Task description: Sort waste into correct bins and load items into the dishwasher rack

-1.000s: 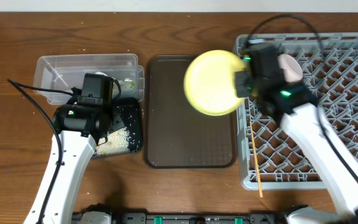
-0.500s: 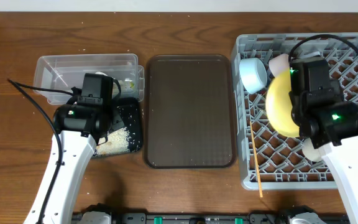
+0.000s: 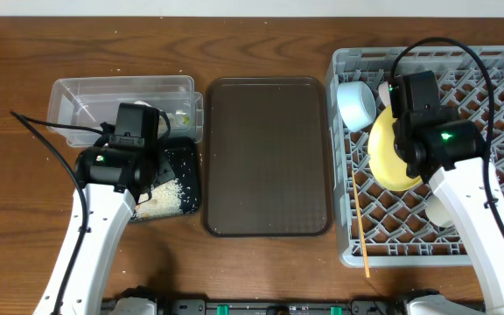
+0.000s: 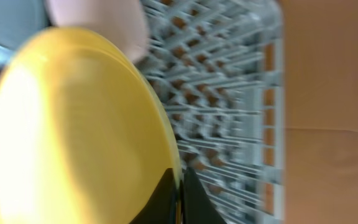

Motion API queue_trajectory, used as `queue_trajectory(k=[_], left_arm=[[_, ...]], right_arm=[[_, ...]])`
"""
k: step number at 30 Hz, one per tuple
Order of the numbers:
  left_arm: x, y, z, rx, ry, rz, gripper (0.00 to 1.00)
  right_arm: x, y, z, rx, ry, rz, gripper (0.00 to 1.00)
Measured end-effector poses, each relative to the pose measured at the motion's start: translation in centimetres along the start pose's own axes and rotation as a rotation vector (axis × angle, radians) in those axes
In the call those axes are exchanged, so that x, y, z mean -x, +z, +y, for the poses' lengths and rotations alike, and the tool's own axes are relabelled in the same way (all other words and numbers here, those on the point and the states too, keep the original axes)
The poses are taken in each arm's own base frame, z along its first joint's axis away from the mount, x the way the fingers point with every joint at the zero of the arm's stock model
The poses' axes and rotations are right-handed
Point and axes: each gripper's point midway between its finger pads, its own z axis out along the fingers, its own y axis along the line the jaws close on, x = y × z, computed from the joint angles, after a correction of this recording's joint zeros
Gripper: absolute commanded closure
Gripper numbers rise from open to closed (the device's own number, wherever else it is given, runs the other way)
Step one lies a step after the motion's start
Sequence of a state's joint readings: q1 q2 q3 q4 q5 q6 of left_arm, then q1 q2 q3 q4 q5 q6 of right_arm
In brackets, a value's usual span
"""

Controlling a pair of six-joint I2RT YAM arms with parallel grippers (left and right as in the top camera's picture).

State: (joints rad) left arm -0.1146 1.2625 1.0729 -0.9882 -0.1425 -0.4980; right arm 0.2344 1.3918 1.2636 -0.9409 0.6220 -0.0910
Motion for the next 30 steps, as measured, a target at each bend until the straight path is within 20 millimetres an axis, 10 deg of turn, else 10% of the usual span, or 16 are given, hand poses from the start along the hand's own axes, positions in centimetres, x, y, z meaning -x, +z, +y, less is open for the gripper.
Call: queue_trajectory(k=[10,19,24,30], left_arm=[[0.0,0.0,0.0,0.000,0.000,0.000,0.37],[1.2,-0.5,-1.5,-0.069,0.079,-0.041,0.25],[2.2,-2.0,-3.6,-0.176,0.181,-0.066,0.21],[-1.9,-2.1,-2.4,-0.166,0.282,0.117,0.20]], right_arm=[[2.0,-0.7,4.0,0.249,0.089,-0.080,0.24],[4.5,-3.2,0.0,0.428,0.361,-0.258,0.14],[3.0,-2.6,-0.3,0.560,0.434,-0.198,0.01],[-1.0,-2.1,0.4,0.620,0.467,-0.032,0.01]])
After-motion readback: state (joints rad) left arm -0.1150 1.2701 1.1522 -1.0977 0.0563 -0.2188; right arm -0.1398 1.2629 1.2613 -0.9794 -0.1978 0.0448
